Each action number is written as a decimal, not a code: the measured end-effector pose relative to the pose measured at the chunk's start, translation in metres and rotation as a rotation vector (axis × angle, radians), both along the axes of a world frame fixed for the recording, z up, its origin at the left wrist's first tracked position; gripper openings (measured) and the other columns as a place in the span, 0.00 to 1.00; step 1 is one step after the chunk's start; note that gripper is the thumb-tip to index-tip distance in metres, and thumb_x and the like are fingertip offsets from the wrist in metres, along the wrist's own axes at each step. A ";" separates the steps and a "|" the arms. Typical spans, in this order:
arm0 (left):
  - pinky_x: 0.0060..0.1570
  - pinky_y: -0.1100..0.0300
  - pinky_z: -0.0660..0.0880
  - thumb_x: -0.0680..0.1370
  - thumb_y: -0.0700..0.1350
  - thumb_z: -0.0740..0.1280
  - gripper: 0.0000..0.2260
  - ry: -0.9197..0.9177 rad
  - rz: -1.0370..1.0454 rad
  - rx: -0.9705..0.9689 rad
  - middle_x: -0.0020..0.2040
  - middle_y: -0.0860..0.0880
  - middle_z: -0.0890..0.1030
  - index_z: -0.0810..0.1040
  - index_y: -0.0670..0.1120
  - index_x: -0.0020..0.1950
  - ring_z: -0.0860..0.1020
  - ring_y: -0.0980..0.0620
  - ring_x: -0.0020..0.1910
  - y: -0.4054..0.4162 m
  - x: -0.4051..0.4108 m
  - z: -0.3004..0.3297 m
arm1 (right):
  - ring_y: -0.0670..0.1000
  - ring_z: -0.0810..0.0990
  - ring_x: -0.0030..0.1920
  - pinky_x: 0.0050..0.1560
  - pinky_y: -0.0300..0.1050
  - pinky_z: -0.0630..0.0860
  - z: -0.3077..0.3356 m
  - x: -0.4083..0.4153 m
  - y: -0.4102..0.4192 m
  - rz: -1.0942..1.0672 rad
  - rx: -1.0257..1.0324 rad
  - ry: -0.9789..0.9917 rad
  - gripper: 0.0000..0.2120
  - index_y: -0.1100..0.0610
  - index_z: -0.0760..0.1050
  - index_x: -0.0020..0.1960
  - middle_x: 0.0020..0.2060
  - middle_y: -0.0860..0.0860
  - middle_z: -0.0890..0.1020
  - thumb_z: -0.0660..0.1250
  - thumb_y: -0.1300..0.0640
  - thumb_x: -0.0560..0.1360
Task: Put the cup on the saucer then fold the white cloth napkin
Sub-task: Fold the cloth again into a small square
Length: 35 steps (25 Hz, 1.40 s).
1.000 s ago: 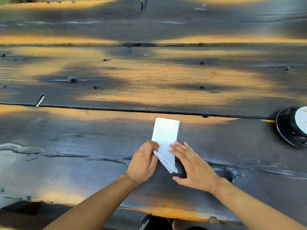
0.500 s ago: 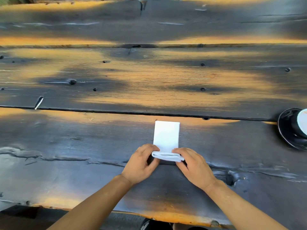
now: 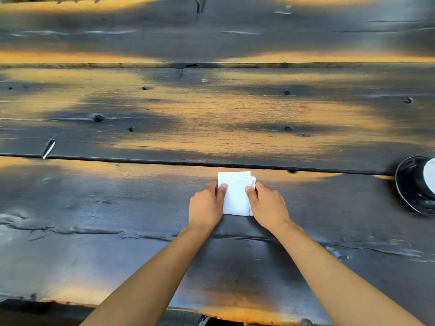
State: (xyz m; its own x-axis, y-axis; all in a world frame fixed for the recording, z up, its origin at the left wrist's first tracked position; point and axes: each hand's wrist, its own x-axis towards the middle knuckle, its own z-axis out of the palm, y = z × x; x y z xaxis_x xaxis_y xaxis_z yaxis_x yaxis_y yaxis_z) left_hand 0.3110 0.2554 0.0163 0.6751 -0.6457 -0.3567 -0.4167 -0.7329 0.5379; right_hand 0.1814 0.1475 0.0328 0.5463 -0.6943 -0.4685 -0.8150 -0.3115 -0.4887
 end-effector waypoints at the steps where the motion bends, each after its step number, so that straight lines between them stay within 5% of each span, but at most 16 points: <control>1: 0.39 0.51 0.70 0.84 0.58 0.57 0.17 -0.007 0.004 0.022 0.37 0.45 0.80 0.68 0.46 0.43 0.79 0.38 0.40 -0.002 0.000 0.000 | 0.63 0.79 0.49 0.44 0.52 0.71 0.000 0.002 0.000 -0.046 0.005 -0.004 0.17 0.58 0.73 0.48 0.45 0.58 0.84 0.55 0.46 0.83; 4: 0.37 0.52 0.70 0.82 0.58 0.60 0.17 -0.028 0.050 0.033 0.38 0.46 0.80 0.70 0.45 0.44 0.80 0.41 0.40 -0.005 -0.004 -0.002 | 0.58 0.79 0.43 0.40 0.50 0.74 0.001 0.005 0.000 -0.249 0.057 -0.046 0.12 0.57 0.75 0.47 0.41 0.53 0.83 0.62 0.47 0.78; 8: 0.38 0.53 0.75 0.77 0.61 0.66 0.18 -0.098 0.093 0.048 0.46 0.51 0.76 0.72 0.47 0.45 0.77 0.48 0.44 -0.008 -0.006 -0.004 | 0.58 0.80 0.45 0.39 0.47 0.71 0.002 0.008 0.009 -0.264 -0.101 0.027 0.13 0.55 0.70 0.57 0.48 0.53 0.82 0.63 0.47 0.78; 14: 0.46 0.50 0.73 0.79 0.61 0.59 0.19 -0.248 0.039 -0.057 0.49 0.48 0.77 0.75 0.45 0.48 0.76 0.45 0.49 0.003 -0.004 -0.006 | 0.58 0.74 0.63 0.64 0.55 0.74 -0.005 0.011 0.012 -0.061 -0.539 -0.203 0.21 0.58 0.73 0.65 0.61 0.57 0.75 0.69 0.61 0.73; 17: 0.65 0.44 0.66 0.81 0.54 0.56 0.21 -0.521 -0.072 -0.021 0.67 0.42 0.76 0.76 0.42 0.65 0.74 0.38 0.66 0.028 0.025 -0.024 | 0.60 0.67 0.75 0.78 0.58 0.60 -0.014 0.025 0.010 0.227 -0.609 -0.250 0.18 0.62 0.76 0.67 0.70 0.58 0.75 0.60 0.60 0.79; 20: 0.79 0.40 0.48 0.83 0.58 0.48 0.29 -0.489 -0.163 0.168 0.83 0.44 0.55 0.56 0.48 0.82 0.52 0.43 0.82 0.048 0.060 -0.037 | 0.57 0.56 0.81 0.81 0.56 0.50 -0.030 0.036 0.000 0.401 -0.497 -0.036 0.29 0.60 0.64 0.78 0.79 0.57 0.64 0.48 0.46 0.83; 26: 0.79 0.39 0.46 0.83 0.60 0.47 0.30 -0.454 -0.195 0.200 0.84 0.46 0.47 0.48 0.50 0.83 0.43 0.45 0.82 0.051 0.064 -0.041 | 0.55 0.45 0.82 0.81 0.56 0.47 -0.054 0.033 -0.004 0.366 -0.482 0.008 0.34 0.58 0.50 0.82 0.82 0.55 0.50 0.49 0.42 0.82; 35: 0.79 0.38 0.48 0.83 0.59 0.50 0.30 -0.409 -0.200 0.220 0.83 0.45 0.49 0.51 0.49 0.83 0.45 0.44 0.82 0.053 0.067 -0.031 | 0.59 0.51 0.81 0.79 0.62 0.46 -0.019 0.063 0.015 0.361 -0.540 0.174 0.32 0.63 0.56 0.80 0.80 0.60 0.58 0.50 0.49 0.80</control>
State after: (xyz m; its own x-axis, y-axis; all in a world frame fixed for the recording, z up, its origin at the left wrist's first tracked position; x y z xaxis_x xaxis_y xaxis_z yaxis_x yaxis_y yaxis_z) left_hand 0.3782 0.3080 -0.0149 0.6591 -0.7155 -0.2314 -0.7045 -0.6952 0.1428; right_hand 0.2441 0.1629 0.0143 0.7361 -0.6437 -0.2091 -0.6666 -0.7431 -0.0590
